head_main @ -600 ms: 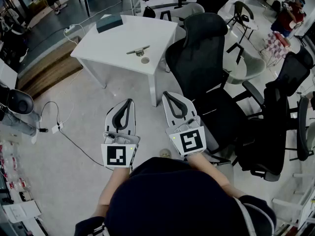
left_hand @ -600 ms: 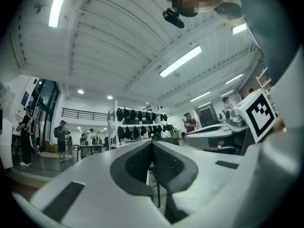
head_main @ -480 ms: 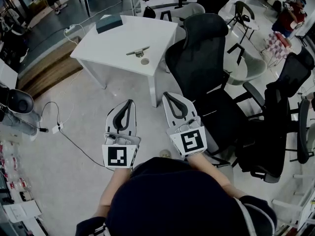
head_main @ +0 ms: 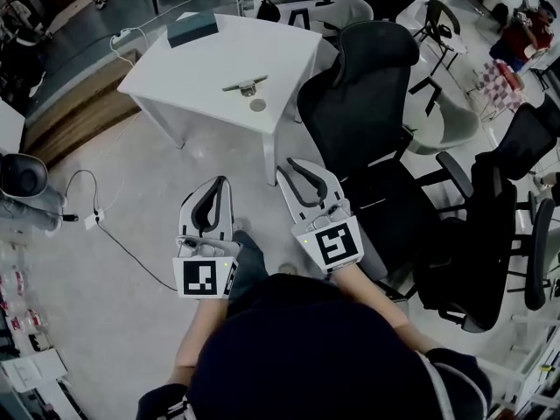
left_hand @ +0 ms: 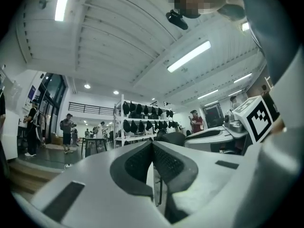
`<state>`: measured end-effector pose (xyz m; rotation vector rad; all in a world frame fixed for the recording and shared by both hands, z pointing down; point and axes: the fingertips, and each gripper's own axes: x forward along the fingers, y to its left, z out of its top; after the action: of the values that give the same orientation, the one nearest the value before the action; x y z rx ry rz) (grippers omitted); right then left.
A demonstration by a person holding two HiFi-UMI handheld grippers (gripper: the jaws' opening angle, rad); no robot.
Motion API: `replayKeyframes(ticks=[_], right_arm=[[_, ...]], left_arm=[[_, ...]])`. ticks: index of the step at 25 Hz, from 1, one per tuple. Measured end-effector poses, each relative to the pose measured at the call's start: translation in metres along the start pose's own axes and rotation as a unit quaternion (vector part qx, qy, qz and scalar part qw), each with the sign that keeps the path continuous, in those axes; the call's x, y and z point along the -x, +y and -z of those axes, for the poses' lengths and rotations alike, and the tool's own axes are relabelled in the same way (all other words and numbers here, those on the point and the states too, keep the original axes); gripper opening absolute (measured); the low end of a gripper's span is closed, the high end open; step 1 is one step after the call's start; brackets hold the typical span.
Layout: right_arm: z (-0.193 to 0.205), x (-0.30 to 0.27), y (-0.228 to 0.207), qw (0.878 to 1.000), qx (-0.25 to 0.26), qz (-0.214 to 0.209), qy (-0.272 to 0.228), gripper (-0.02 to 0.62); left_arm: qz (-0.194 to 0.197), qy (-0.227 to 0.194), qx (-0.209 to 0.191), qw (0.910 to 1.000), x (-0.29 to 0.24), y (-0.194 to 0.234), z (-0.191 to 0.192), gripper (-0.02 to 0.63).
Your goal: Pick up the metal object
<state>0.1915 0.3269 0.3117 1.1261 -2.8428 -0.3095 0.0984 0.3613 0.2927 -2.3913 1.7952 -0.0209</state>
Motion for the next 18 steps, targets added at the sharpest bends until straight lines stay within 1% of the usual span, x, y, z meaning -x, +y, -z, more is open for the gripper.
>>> replayKeyframes(ticks=[2,5,8,11,14,18], right_arm=[[0.011,-0.02,-0.002,1.0,0.0,-0.005,0.017,0.1],[0.025,-0.058,-0.004,0.999,0.006,-0.004,0.04,0.13],[0.035,-0.107,-0.011,0.998,-0.009,0.016,0.055,0.137],[0.045,-0.166,-0.025,0.997,0.002,0.021,0.071,0.14],[0.057,-0.218,-0.039,0.994,-0.016,0.042,0.099,0.141],[0.078,-0.264,-0.051,0.988,-0.021,0.065,0.136,0.15]], left_arm=[[-0.002,0.002,0.012,0.9999,-0.012,0.017,0.01,0.023],[0.005,-0.002,0.014,0.9999,-0.032,0.048,0.02,0.023],[0.02,-0.002,0.009,0.9998,-0.06,0.088,0.028,0.023],[0.032,0.0,0.022,0.9993,-0.102,0.136,0.037,0.023],[0.059,0.004,0.026,0.9979,-0.14,0.178,0.046,0.023],[0.094,0.014,0.038,0.9948,-0.178,0.216,0.062,0.023]])
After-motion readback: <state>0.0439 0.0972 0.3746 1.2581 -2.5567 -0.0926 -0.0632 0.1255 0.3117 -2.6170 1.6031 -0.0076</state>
